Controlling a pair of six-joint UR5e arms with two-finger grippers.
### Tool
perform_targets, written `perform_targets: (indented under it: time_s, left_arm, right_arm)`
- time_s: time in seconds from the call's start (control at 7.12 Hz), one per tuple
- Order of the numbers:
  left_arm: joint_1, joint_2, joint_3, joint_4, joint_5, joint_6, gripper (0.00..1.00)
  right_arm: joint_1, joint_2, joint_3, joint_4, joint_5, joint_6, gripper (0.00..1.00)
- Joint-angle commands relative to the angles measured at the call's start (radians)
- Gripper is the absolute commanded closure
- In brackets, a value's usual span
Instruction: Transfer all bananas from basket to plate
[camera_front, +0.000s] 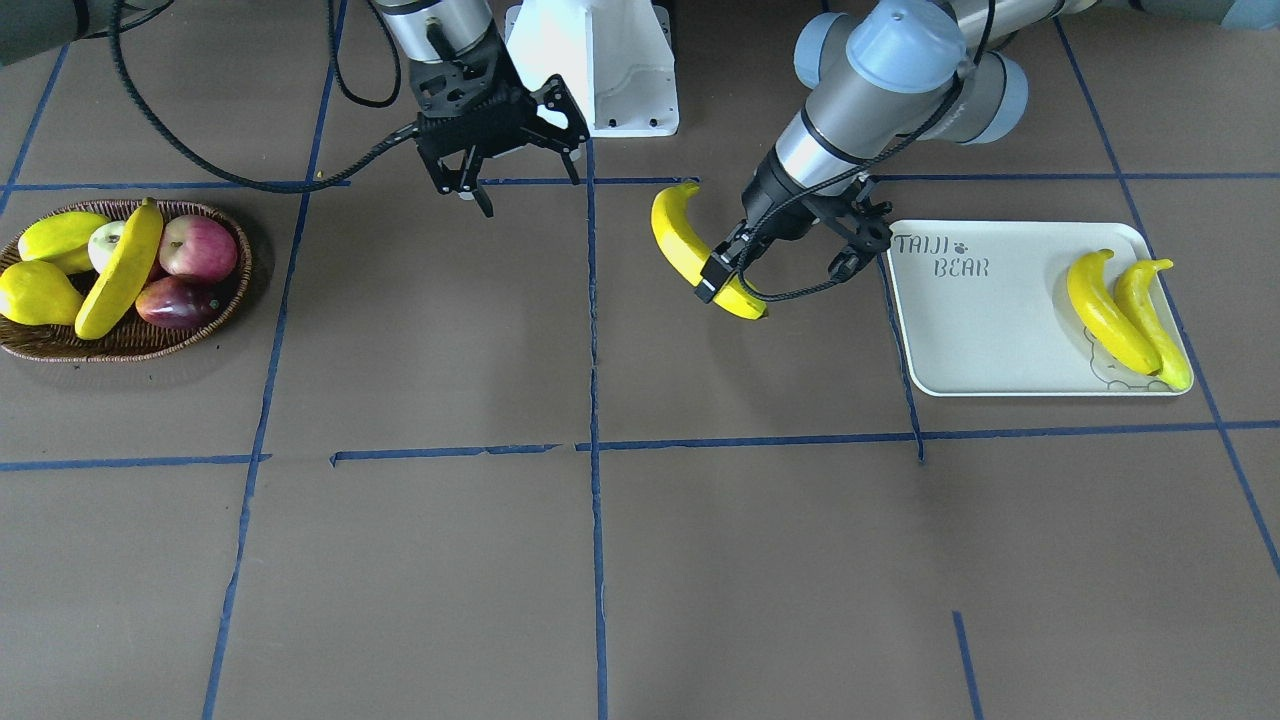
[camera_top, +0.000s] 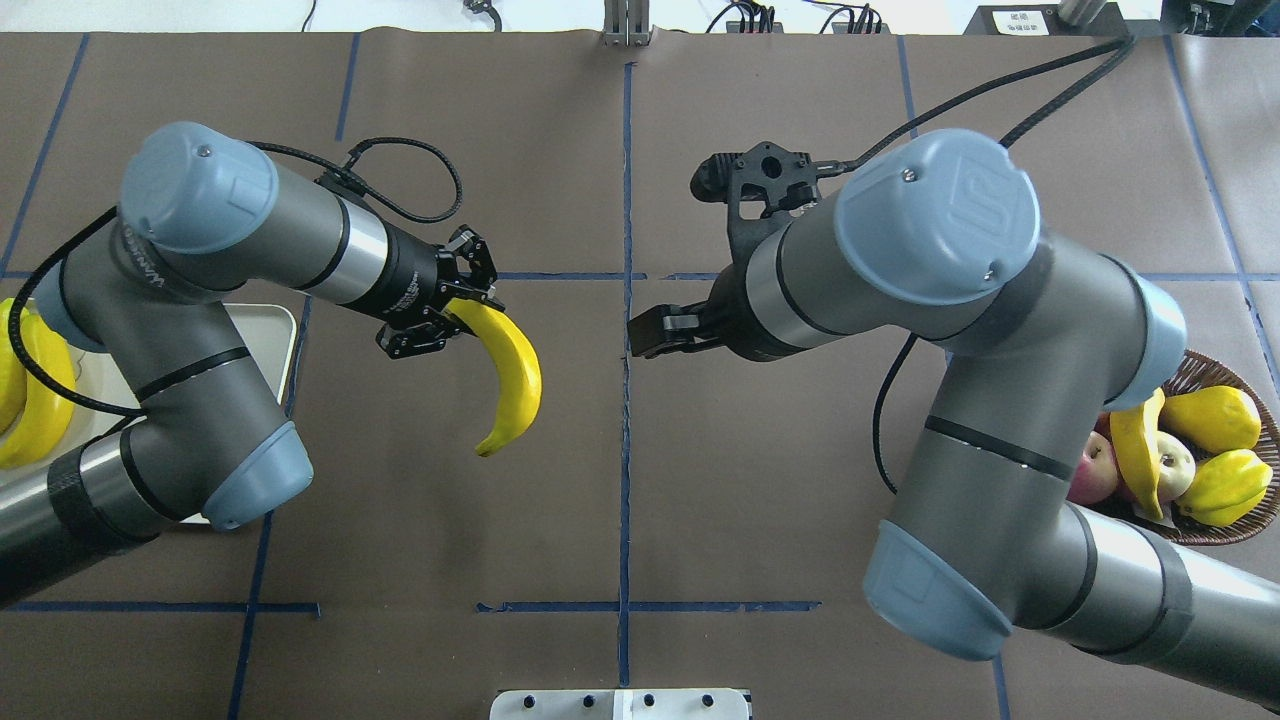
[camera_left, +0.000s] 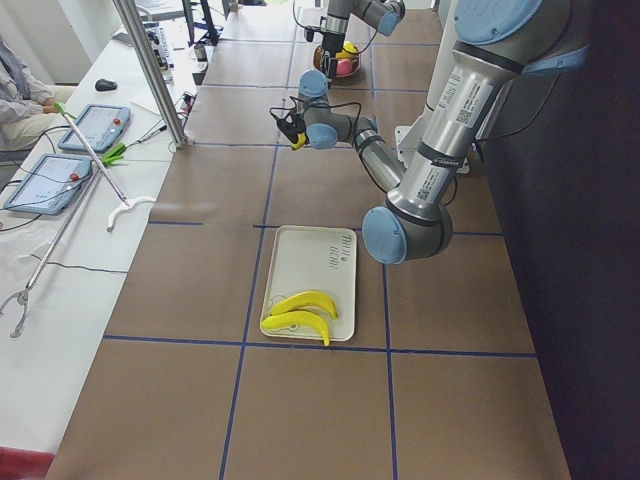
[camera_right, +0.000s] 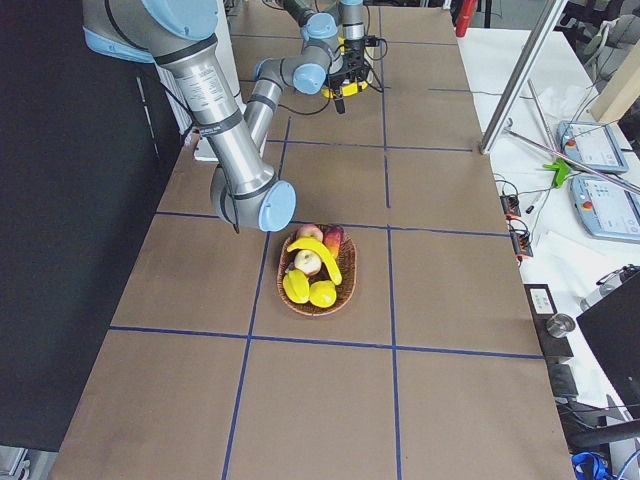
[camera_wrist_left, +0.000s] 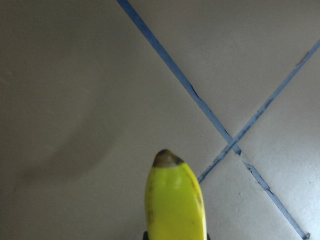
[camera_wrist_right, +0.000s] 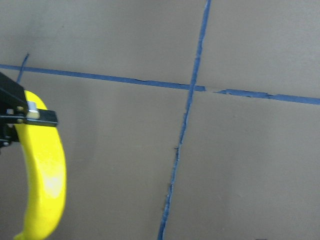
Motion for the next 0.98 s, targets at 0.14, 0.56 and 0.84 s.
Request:
perform_targets:
  time_s: [0.14,0.56,0.84]
  left_arm:
    - [-0.065,0.168,-0.011,-0.004,-0.006,0.205,1.00]
    - [-0.184,0.332,-0.009,-0.016,-0.086,0.539,1.00]
    - [-0.331,0.415,0.037,-0.018,-0.178,0.810,1.00]
  right_arm:
    - [0.077,-0.051,0.045,-0.162,0.038,-0.203,0.01]
    - [0.189,-0.198,0.100,-0.164,0.168,-0.381,0.01]
    - [0.194,-0.205,0.097,-0.164,0.168,-0.383,0.01]
